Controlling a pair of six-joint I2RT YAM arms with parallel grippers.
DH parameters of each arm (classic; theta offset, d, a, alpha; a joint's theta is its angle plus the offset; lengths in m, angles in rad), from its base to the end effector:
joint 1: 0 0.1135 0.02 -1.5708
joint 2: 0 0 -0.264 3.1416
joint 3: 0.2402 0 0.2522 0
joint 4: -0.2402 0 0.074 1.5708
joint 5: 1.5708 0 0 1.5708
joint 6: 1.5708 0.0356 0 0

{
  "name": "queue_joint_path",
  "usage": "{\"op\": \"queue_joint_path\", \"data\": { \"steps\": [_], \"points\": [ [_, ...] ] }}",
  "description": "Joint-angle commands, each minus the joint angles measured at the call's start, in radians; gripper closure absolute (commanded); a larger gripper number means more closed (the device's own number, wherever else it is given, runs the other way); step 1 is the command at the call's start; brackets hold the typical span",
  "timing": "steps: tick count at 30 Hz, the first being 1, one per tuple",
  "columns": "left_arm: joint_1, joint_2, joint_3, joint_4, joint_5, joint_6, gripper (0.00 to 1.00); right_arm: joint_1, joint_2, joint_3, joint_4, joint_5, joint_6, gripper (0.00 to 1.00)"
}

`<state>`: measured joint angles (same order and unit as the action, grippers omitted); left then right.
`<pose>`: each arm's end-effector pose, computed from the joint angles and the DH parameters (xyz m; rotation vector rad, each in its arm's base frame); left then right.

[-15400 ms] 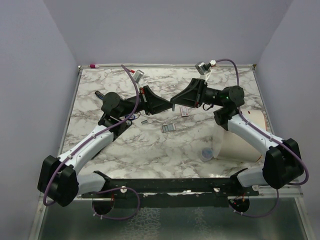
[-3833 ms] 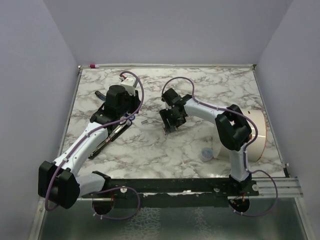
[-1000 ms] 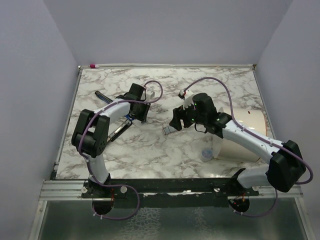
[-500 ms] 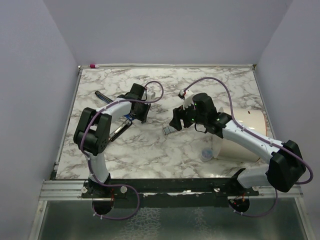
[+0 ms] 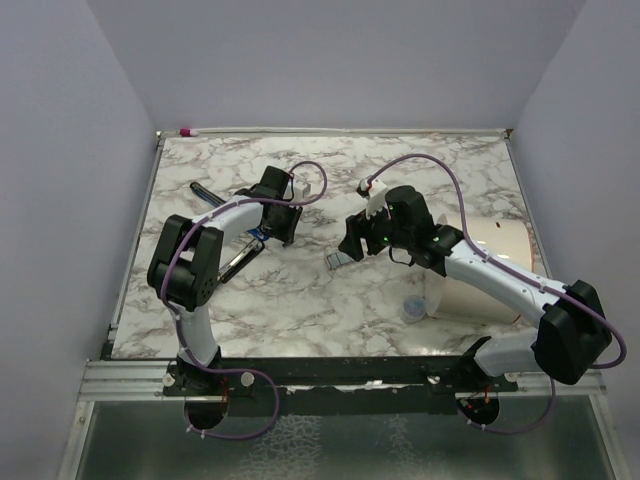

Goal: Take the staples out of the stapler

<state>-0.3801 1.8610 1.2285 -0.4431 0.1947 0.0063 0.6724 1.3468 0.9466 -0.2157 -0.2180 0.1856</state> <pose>0.3506 -0.1475 0.1742 0.5764 2.6034 -0.3810 0.2292 0.1923 0.2679 -0.6687 2.1622 0.7112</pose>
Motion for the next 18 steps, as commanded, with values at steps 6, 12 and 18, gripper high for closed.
{"op": "queue_joint_path", "data": {
  "steps": [6, 12, 18],
  "points": [
    [-0.003, -0.042, 0.006, -0.017, -0.014, -0.020, 0.71, 0.001, 0.000, -0.008, 0.031, 0.010, -0.015, 0.34],
    [-0.003, -0.028, 0.014, -0.008, -0.014, -0.022, 0.78, 0.002, 0.007, -0.006, 0.030, 0.007, -0.016, 0.34],
    [-0.004, -0.011, 0.019, -0.014, -0.034, -0.014, 0.81, 0.002, 0.006, -0.009, 0.030, 0.009, -0.017, 0.34]
  ]
}}
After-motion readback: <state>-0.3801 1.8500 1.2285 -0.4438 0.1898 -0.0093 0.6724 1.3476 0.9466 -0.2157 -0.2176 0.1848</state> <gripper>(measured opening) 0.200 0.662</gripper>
